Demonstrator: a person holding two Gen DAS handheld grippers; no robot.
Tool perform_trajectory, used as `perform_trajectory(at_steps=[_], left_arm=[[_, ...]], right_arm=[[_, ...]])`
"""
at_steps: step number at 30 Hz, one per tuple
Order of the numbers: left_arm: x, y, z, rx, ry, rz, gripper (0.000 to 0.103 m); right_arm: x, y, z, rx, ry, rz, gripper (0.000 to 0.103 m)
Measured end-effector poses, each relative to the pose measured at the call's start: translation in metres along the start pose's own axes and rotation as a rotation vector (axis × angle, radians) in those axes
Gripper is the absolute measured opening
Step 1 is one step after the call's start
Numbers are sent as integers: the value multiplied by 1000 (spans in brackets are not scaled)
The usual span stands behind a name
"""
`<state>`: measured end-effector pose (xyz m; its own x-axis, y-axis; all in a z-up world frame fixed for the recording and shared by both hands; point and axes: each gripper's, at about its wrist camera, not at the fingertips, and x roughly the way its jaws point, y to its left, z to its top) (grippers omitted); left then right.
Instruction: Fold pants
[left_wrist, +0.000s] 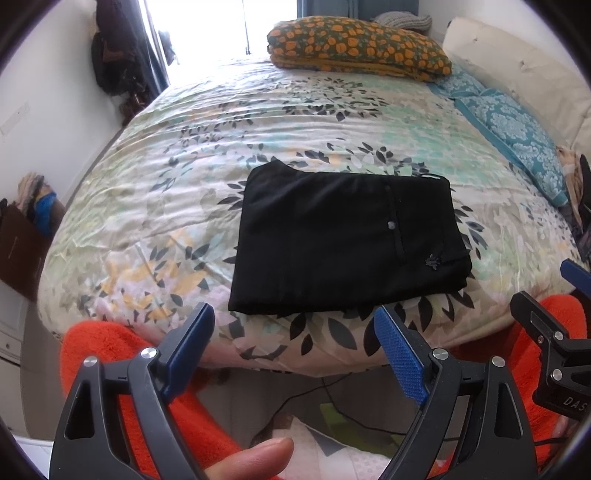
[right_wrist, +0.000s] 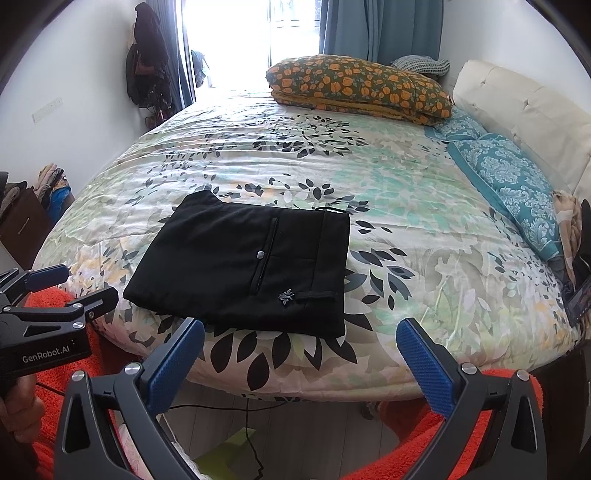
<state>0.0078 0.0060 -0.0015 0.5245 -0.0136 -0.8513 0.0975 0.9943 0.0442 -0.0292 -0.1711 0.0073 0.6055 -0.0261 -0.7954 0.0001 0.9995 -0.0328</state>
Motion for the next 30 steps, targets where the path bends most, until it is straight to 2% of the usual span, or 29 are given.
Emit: perform_trajectory(at_steps=[30], left_arm=[[-7,-5,0,22,-24,-7,90]], right_arm=[[-1,2,-2,-10,-10,-3,103]])
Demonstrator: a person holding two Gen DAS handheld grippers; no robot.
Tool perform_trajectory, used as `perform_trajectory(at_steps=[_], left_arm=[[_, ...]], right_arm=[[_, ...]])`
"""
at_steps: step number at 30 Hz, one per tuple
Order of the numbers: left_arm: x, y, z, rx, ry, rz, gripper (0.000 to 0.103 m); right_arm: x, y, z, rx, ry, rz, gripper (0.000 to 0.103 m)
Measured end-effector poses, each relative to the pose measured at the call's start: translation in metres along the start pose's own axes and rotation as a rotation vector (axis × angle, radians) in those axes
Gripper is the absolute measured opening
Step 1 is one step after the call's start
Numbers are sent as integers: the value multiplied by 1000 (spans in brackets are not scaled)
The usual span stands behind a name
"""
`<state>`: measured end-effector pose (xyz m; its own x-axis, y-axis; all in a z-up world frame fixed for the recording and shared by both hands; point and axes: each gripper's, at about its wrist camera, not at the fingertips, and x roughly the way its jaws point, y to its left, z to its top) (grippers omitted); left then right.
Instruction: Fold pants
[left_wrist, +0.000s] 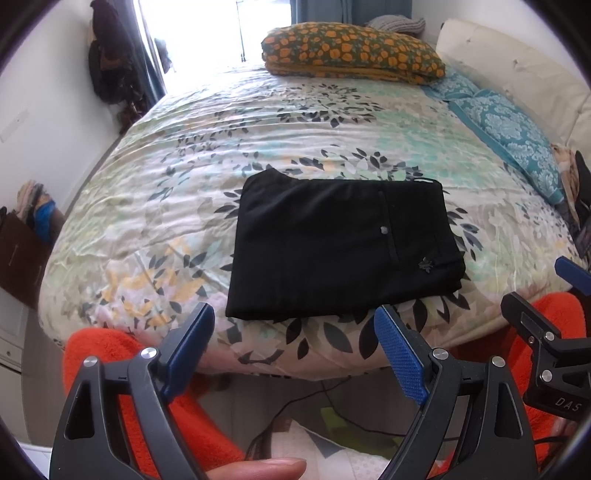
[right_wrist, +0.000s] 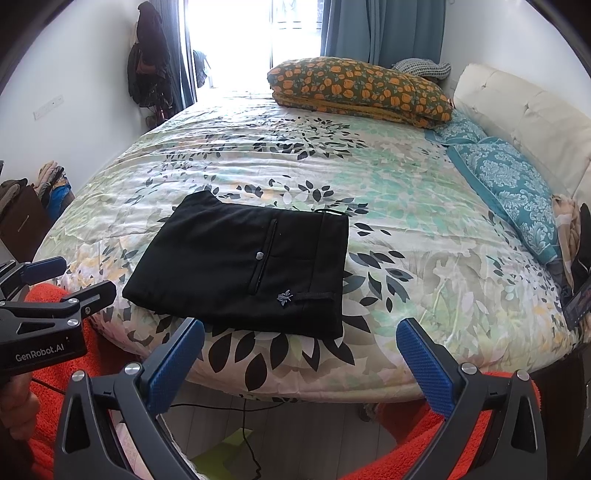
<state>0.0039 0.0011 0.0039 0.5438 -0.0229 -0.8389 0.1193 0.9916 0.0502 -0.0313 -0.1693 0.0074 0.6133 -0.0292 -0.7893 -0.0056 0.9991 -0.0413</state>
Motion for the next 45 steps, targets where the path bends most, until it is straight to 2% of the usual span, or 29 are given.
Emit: perform_trajectory(at_steps=[13,45], left_arm=[[2,-1,0,4,9,24,90],[0,-9,-1,10,1,23,90]], right_arm=[[-2,-5,1,14,-10,-2,103],[-1,-2,1,0,0,-1,103]])
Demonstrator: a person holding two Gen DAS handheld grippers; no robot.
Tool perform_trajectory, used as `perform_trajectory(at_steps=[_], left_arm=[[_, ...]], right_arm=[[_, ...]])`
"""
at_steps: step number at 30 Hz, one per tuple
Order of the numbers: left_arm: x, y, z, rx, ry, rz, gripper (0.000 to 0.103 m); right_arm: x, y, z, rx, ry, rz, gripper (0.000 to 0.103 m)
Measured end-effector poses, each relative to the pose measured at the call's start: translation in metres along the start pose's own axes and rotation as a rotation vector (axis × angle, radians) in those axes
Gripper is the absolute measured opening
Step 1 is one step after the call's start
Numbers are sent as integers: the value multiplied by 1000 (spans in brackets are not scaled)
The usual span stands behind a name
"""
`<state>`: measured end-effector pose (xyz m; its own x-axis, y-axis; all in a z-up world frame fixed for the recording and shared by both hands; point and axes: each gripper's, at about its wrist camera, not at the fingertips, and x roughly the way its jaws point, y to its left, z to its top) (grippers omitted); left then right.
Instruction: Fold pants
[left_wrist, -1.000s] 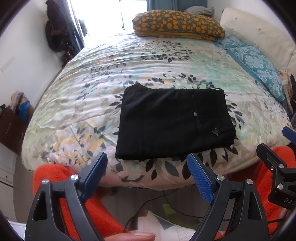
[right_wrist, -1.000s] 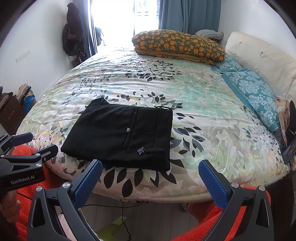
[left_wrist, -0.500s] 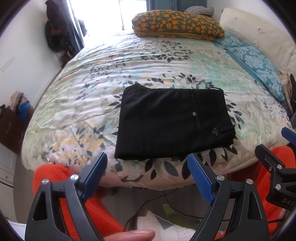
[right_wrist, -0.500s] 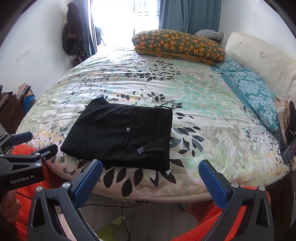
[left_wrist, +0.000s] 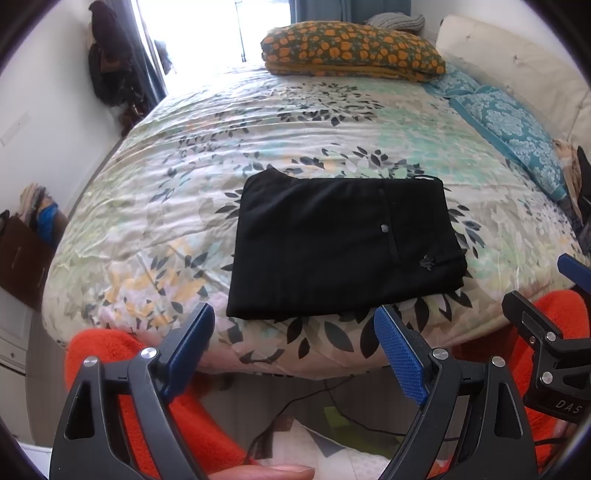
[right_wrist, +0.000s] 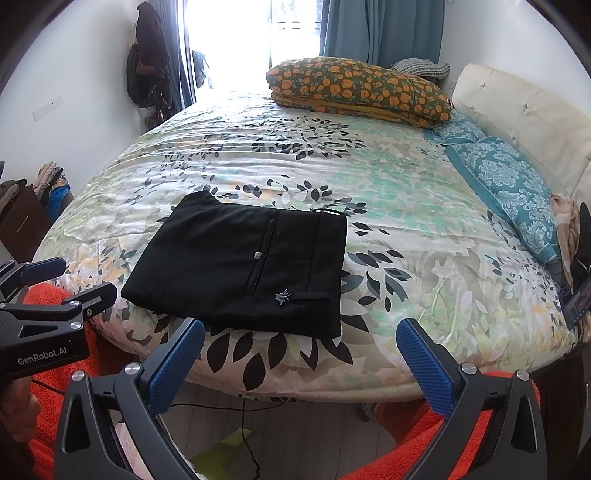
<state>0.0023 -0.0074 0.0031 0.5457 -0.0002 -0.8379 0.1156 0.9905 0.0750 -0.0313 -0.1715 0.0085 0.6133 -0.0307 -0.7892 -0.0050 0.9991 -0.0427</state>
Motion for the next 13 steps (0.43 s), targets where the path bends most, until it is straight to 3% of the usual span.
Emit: perform_trajectory(at_steps=[13], left_arm=[[-1,1,1,1,-4,-4,90]], right_arm=[[1,1,0,-6,6,0,103]])
